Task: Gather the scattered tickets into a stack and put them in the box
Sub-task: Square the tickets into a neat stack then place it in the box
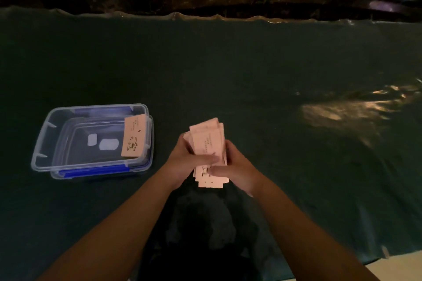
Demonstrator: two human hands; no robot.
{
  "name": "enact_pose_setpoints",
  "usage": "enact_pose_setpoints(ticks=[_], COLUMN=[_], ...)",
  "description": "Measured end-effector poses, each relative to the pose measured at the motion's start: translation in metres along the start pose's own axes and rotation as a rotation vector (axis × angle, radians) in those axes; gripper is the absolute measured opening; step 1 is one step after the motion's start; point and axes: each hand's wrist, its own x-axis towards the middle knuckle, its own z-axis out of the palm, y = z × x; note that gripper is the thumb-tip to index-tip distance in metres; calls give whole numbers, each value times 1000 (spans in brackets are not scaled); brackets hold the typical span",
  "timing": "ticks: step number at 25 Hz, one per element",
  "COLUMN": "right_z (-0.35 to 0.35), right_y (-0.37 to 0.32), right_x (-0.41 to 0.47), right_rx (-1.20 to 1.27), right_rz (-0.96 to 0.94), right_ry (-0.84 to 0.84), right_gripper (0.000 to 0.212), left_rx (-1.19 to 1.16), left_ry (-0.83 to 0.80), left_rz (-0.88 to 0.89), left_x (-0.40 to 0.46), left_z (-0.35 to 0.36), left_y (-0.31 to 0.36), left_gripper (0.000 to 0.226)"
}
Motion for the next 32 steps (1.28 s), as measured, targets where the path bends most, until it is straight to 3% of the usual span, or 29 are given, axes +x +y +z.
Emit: enact_pose_setpoints(ticks=[6, 9, 14, 17, 20, 23, 29, 32], right_z=[13, 27, 44, 55, 66, 76, 87, 90], right_y=[-2, 12, 23, 11, 1, 3, -3, -3], right_x=[9, 7, 4, 8, 12, 11, 14, 16], right_rx=[-154, -169, 21, 128, 150, 197, 260, 269], right_rz=[-109, -138, -225, -264, -306, -367, -277, -245], right_ry=[-81, -64, -78, -77, 0, 147, 399, 390], right_gripper=[106, 98, 101, 115, 101, 89, 27, 27], left_rx=[282, 380, 350, 396, 432, 393, 244, 151], left_ry=[-116, -127, -67, -88, -72, -48, 35, 142], left_rz=[210, 260, 286, 333, 363, 350, 273, 249], left_x=[1, 3, -3, -7, -6, -2, -1, -4], left_z=[-18, -28, -36, -37, -35, -32, -25, -14], left_y=[-4, -16, -48, -58, -64, -61, -60, -69], left_gripper=[90, 103, 143, 135, 112, 117, 123, 110])
